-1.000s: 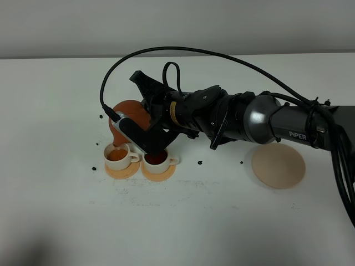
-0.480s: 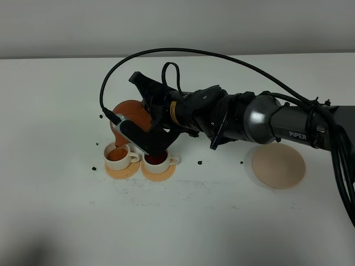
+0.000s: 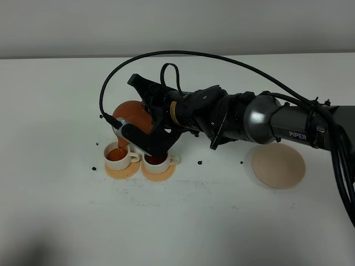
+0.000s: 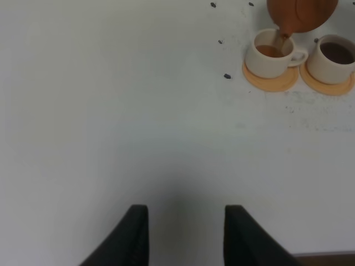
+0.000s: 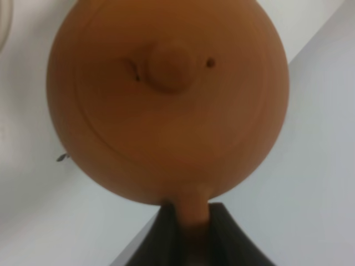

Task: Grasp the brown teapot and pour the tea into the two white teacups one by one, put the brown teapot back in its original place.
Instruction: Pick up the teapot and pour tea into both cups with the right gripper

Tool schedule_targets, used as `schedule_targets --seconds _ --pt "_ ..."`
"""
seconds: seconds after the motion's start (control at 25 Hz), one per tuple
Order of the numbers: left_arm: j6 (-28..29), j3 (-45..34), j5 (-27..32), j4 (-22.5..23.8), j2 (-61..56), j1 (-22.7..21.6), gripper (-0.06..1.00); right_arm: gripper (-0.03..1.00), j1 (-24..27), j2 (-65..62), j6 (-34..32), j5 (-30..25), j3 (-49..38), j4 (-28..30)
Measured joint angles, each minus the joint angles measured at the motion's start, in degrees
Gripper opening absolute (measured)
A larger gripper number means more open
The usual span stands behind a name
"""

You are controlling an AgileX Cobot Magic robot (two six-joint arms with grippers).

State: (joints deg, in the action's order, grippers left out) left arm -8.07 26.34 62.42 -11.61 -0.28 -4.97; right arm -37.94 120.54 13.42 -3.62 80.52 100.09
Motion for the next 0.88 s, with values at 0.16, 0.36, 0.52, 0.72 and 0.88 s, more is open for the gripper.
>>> schedule_targets --seconds 0.16,0.36,0.52,0.72,0.88 --pt "0.0 0.0 0.0 0.0 0.0 0.0 0.31 0.09 0.0 0.0 0.6 0.0 0.0 0.0" --pt "0.0 0.0 0.0 0.0 0.0 0.0 0.31 0.09 0.0 0.0 0.6 0.0 0.5 0.0" --pt "0.0 0.0 0.0 0.0 0.0 0.0 0.31 0.09 -0.4 0.0 0.6 -0.3 1.1 0.0" --pt "0.0 0.0 0.0 0.0 0.0 0.0 0.31 0.09 -0.4 0.0 0.6 -0.1 1.1 0.0" --pt "0.0 0.0 0.0 0.0 0.0 0.0 0.31 0.09 -0.5 0.0 0.6 -0.1 1.1 0.0"
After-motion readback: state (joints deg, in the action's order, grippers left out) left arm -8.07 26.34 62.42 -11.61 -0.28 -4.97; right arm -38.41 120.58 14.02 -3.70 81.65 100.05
